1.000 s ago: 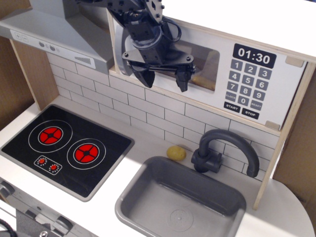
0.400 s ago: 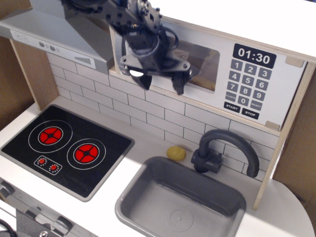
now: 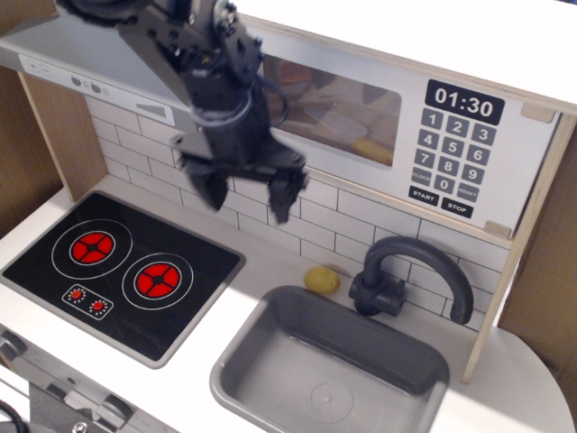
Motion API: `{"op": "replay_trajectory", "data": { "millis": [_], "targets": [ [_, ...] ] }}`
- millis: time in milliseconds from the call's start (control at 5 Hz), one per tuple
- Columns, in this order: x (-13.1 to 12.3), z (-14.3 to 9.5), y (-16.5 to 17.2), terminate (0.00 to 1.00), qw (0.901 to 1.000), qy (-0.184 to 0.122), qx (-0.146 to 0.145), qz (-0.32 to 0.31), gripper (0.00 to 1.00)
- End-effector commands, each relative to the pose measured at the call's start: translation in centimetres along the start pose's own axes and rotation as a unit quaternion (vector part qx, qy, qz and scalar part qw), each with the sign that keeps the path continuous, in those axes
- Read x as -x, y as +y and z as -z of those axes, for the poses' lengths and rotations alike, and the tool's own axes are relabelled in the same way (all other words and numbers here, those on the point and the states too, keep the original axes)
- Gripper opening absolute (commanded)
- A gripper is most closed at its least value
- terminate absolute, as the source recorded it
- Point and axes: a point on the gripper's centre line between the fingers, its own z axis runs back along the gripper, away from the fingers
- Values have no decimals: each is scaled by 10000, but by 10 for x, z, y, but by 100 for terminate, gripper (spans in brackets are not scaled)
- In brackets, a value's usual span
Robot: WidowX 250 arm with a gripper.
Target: Close microwave
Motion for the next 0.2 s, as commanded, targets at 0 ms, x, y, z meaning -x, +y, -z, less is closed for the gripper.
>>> {"op": "replay_trajectory", "data": {
  "millis": [0],
  "targets": [
    [5, -21, 4, 100, 9998, 39, -172, -101, 100]
  ]
}}
